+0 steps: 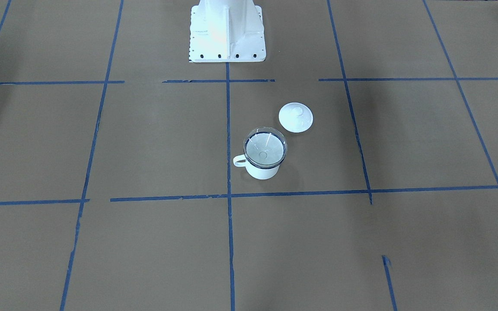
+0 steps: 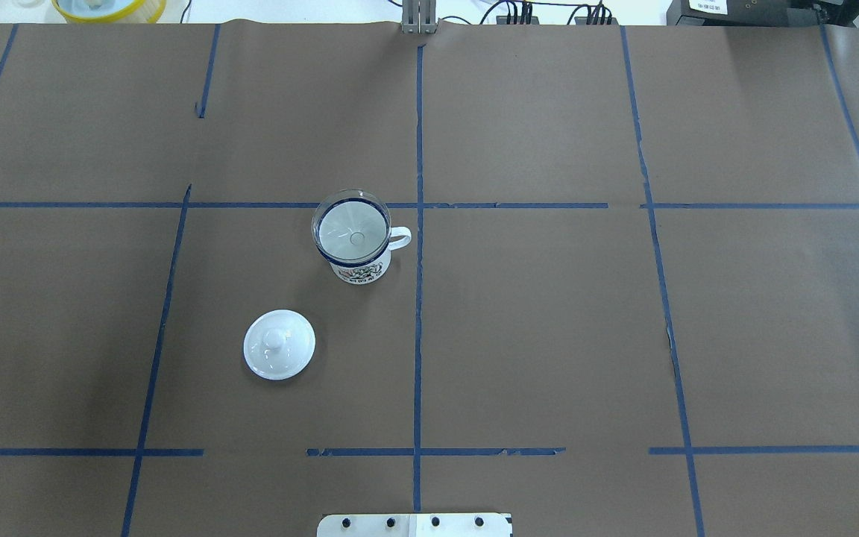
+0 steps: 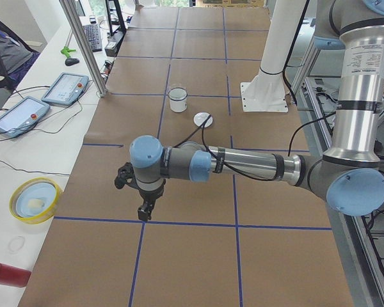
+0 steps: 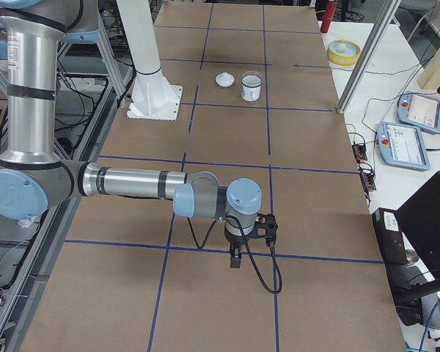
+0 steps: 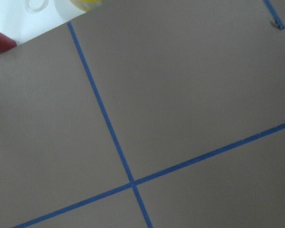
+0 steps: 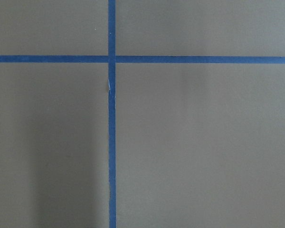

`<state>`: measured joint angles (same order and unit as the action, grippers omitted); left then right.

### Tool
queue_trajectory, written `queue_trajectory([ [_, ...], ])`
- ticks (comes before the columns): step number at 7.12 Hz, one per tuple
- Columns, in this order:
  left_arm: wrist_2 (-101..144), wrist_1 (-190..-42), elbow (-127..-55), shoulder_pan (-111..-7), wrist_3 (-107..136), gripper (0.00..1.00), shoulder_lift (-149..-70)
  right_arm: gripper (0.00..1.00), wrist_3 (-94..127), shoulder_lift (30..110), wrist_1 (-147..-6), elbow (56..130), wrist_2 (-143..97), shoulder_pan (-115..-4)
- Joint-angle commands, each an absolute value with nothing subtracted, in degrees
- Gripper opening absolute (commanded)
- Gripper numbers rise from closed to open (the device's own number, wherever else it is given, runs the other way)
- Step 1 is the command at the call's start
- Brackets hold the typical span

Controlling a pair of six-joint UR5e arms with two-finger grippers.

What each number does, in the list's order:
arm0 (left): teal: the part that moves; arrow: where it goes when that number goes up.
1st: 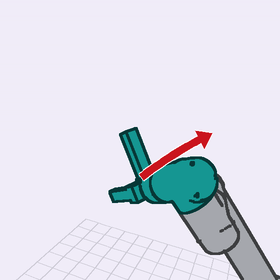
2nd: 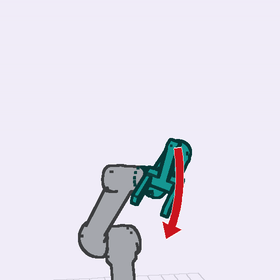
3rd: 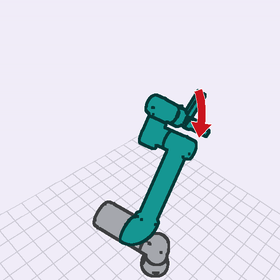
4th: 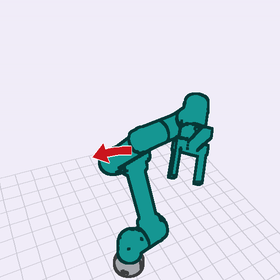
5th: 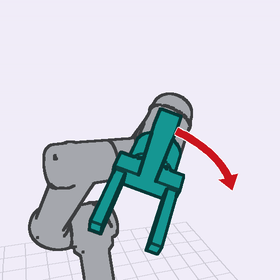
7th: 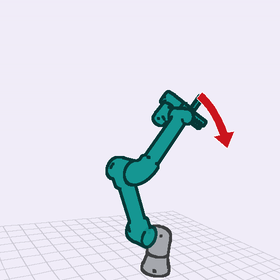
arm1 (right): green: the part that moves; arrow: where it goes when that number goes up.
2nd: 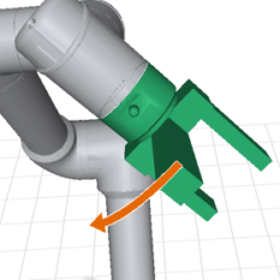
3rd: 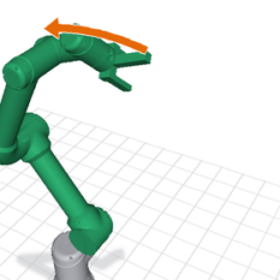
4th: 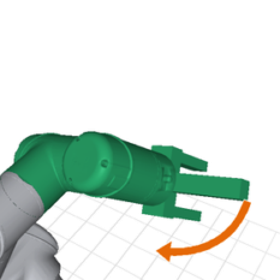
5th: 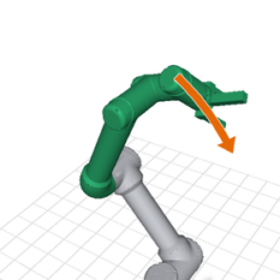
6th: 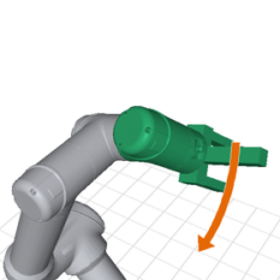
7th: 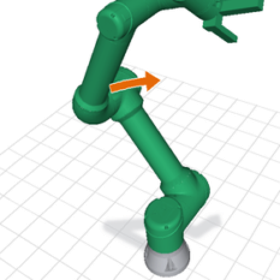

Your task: Place funnel on cup

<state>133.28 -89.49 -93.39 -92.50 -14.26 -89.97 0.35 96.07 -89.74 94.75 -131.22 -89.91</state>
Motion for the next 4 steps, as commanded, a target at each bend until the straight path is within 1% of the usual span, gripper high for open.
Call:
queue_trajectory([
  [1, 133.42, -87.82, -92.81, -94.22, -14.33, 1.00, -88.24, 1.00, 0.35, 96.06, -89.74, 94.75, -131.22, -89.91],
  [3, 133.68, -87.80, -92.37, -94.22, -14.67, 1.00, -87.89, 1.00, 0.35, 96.06, -89.74, 94.75, -131.22, -89.91],
  [4, 132.81, -88.32, -93.77, -93.96, -14.68, 1.00, -86.67, 1.00, 0.35, 96.06, -89.74, 94.75, -131.22, -89.91],
])
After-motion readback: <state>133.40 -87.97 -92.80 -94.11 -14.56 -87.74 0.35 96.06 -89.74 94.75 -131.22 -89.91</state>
